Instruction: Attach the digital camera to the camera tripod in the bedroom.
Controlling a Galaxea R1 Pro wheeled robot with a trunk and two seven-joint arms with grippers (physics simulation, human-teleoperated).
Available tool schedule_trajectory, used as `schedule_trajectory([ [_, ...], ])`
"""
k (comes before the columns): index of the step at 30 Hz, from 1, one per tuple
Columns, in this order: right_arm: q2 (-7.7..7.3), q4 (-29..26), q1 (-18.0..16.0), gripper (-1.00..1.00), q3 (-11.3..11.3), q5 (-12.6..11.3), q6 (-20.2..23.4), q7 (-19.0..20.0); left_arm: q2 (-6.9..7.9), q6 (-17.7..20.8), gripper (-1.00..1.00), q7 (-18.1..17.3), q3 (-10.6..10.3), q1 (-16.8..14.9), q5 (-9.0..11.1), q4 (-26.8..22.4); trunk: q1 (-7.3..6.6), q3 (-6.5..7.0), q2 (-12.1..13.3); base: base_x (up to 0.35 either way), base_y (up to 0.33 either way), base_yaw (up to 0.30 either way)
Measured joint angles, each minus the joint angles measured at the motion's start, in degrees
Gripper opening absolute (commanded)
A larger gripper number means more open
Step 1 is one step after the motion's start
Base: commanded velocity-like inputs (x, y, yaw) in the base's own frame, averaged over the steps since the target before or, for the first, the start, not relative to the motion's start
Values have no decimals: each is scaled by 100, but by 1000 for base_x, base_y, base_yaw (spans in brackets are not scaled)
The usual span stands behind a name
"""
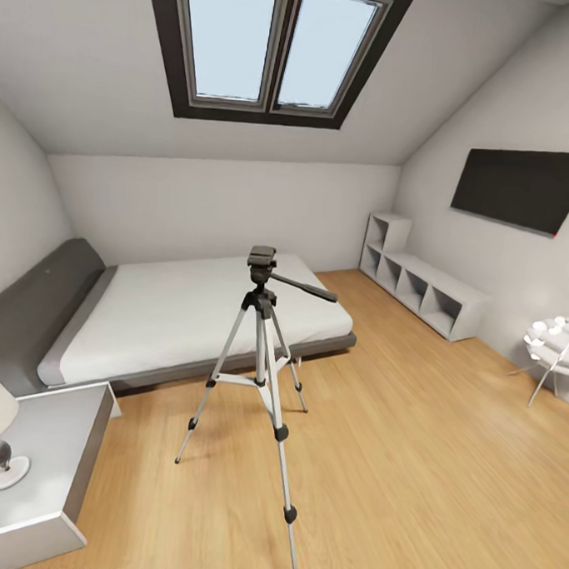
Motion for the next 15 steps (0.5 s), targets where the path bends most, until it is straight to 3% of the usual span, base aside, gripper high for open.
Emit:
schedule_trajectory([
  [15, -13, 6, 0, 100, 0, 5, 40, 9, -2, 0, -100, 0, 0, 0, 0, 1, 0, -139, 0, 0, 0, 0],
])
